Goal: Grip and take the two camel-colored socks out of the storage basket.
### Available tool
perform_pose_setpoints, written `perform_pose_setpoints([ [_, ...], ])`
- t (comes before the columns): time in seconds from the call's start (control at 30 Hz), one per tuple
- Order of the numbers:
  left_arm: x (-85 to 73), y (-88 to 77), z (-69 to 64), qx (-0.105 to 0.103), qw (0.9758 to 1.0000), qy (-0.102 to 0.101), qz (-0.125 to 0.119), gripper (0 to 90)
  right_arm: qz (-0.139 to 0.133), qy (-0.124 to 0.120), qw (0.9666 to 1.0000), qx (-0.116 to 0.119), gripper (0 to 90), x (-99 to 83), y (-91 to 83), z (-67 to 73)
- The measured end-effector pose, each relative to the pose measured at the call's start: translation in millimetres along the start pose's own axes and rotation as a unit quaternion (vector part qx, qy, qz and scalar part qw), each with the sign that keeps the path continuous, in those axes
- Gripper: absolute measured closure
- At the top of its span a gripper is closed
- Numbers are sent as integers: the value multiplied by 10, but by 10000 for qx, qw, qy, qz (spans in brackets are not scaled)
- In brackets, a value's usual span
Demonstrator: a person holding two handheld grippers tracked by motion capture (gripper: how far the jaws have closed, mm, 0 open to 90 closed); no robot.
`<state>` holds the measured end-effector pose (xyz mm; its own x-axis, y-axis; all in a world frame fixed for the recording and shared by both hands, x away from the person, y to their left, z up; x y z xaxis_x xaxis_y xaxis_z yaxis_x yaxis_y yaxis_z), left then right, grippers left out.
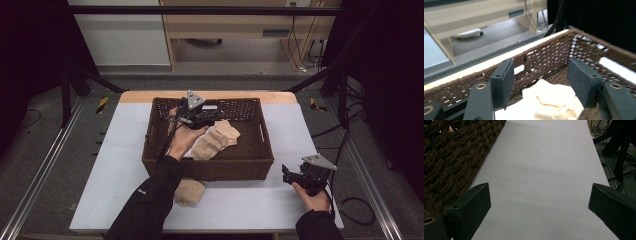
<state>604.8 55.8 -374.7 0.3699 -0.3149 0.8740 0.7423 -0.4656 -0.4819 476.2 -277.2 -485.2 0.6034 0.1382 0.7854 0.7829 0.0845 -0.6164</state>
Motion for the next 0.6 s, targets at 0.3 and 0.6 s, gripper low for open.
perform_pose_setpoints([
  [0.3,-321,513,9,-57,9974,-97,711,405,-5,4,10000,-1,44,-1,6,-6],
  [0.6,-480,620,-46,-261,9942,-87,1043,411,13,-6,10000,11,44,-4,10,0],
])
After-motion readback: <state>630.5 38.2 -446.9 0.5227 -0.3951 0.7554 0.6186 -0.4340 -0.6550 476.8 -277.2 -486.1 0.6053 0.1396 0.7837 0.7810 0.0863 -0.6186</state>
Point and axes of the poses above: each handheld gripper's, and its own axes: y roughly forward along the jaws, x roughly out of its top, z roughly to its left, the point moved 4 cm from there along y, roughly forward along the jaws, and after that the axes turned 4 degrees about z, right-handed, at the moved point
